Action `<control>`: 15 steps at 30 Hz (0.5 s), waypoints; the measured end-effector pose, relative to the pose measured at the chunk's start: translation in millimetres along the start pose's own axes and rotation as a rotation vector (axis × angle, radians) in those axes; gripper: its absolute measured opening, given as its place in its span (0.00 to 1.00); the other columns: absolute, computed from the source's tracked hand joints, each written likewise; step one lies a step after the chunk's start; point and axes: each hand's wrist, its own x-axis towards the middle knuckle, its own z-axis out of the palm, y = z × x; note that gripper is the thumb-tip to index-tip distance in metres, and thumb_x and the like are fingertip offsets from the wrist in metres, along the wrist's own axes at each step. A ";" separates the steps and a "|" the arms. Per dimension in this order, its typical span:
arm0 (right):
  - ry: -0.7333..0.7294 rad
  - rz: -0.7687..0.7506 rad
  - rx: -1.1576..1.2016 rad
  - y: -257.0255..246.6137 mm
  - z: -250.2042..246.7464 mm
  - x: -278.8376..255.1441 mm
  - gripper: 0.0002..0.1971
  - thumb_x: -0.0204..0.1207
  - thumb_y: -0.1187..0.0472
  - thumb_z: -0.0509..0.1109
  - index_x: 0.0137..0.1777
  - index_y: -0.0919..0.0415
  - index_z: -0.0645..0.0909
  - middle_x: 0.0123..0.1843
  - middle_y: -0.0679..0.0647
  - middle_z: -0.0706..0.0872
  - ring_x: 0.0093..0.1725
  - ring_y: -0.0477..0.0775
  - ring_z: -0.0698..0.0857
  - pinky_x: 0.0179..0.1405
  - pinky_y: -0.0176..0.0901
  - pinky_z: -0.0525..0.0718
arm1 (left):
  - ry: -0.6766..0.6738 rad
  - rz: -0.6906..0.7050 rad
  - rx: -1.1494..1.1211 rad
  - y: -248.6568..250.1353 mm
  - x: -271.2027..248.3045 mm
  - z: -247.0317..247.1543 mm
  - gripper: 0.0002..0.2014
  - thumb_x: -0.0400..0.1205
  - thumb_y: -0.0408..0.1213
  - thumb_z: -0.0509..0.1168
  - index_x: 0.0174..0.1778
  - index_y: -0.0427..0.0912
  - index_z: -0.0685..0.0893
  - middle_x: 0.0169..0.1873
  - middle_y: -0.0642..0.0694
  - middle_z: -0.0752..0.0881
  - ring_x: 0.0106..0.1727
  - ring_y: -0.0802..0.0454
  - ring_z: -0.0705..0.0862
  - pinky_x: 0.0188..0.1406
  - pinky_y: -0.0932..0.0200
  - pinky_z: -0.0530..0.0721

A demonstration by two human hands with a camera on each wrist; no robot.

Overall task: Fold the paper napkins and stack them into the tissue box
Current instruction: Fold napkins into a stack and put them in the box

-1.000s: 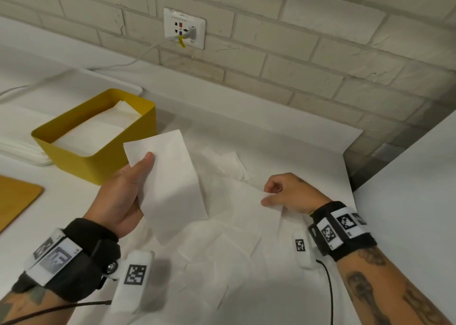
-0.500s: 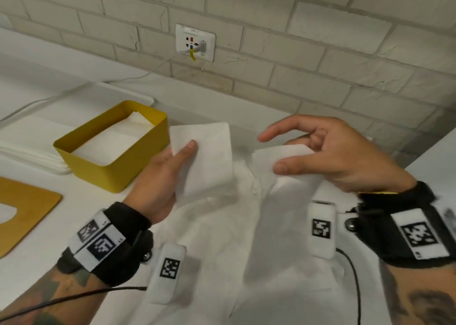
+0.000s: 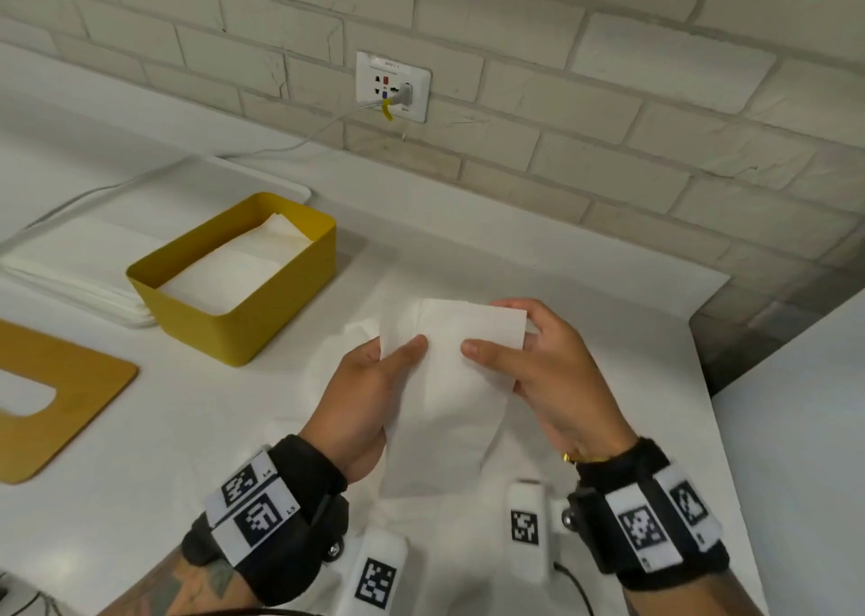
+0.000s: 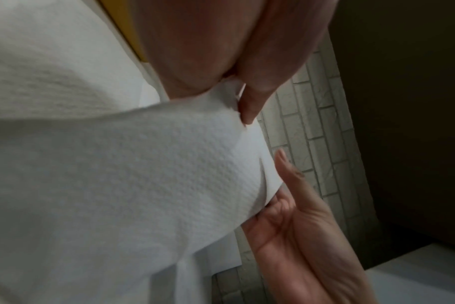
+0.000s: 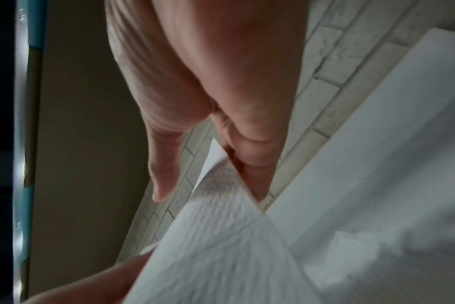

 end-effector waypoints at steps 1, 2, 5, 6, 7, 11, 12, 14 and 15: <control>0.013 0.033 0.081 4.4 1.4 -6.1 0.25 0.68 0.65 0.85 0.64 0.55 0.82 0.54 0.58 0.94 0.54 0.60 0.93 0.59 0.61 0.89 | 0.013 -0.002 -0.014 -1.4 1.0 -1.4 0.15 0.90 0.37 0.62 0.69 0.37 0.85 0.61 0.36 0.91 0.60 0.38 0.91 0.54 0.49 0.92; 0.027 0.063 0.139 9.2 2.6 -11.7 0.25 0.70 0.68 0.82 0.66 0.58 0.80 0.53 0.59 0.94 0.54 0.60 0.93 0.57 0.60 0.90 | 0.028 -0.005 -0.030 -2.5 1.6 -2.3 0.15 0.90 0.37 0.62 0.69 0.36 0.85 0.61 0.36 0.91 0.60 0.38 0.91 0.53 0.49 0.92; 0.066 0.099 0.195 22.7 4.7 -25.7 0.17 0.76 0.71 0.77 0.64 0.61 0.81 0.52 0.59 0.94 0.53 0.60 0.94 0.53 0.55 0.90 | 0.048 -0.008 -0.056 -2.7 3.0 -1.9 0.15 0.90 0.38 0.61 0.68 0.37 0.85 0.59 0.37 0.92 0.59 0.39 0.92 0.50 0.51 0.93; 0.079 0.093 0.197 26.9 3.8 -28.5 0.14 0.77 0.70 0.76 0.62 0.63 0.83 0.52 0.59 0.94 0.54 0.61 0.93 0.52 0.54 0.90 | 0.048 -0.007 -0.056 -2.0 3.2 -1.1 0.15 0.91 0.40 0.60 0.69 0.37 0.85 0.59 0.38 0.92 0.59 0.40 0.92 0.50 0.51 0.93; 0.094 0.082 0.191 29.5 2.4 -30.9 0.11 0.79 0.69 0.74 0.60 0.64 0.85 0.52 0.60 0.94 0.54 0.62 0.93 0.51 0.53 0.90 | 0.052 -0.006 -0.057 -1.3 3.4 -0.8 0.16 0.91 0.41 0.60 0.69 0.38 0.85 0.59 0.39 0.92 0.58 0.41 0.92 0.50 0.51 0.92; 0.119 -0.078 0.206 18.7 -14.3 -40.7 0.09 0.74 0.60 0.76 0.53 0.59 0.91 0.52 0.59 0.94 0.54 0.60 0.93 0.49 0.43 0.89 | 0.094 -0.028 -0.108 4.4 4.0 -5.1 0.18 0.91 0.46 0.61 0.68 0.39 0.86 0.59 0.41 0.93 0.60 0.43 0.92 0.59 0.46 0.87; 0.096 -0.134 0.215 11.1 -18.7 -43.9 0.11 0.71 0.56 0.77 0.52 0.56 0.92 0.53 0.59 0.94 0.54 0.58 0.93 0.49 0.42 0.89 | 0.102 -0.035 -0.112 5.4 3.6 -6.6 0.19 0.90 0.47 0.61 0.69 0.39 0.86 0.59 0.41 0.93 0.61 0.43 0.91 0.59 0.47 0.87; 0.011 -0.216 0.207 -4.8 -21.3 -49.4 0.14 0.66 0.49 0.81 0.51 0.51 0.93 0.52 0.58 0.94 0.52 0.57 0.91 0.50 0.45 0.87 | 0.094 -0.037 -0.112 5.2 3.0 -7.5 0.19 0.91 0.49 0.60 0.67 0.39 0.87 0.56 0.42 0.94 0.57 0.45 0.93 0.51 0.50 0.89; -0.034 -0.237 0.190 -8.9 -19.3 -50.1 0.16 0.66 0.47 0.82 0.52 0.51 0.93 0.52 0.58 0.94 0.51 0.59 0.90 0.50 0.46 0.85 | 0.084 -0.033 -0.112 4.3 3.1 -6.9 0.19 0.91 0.48 0.58 0.64 0.39 0.87 0.51 0.43 0.94 0.52 0.47 0.94 0.45 0.54 0.90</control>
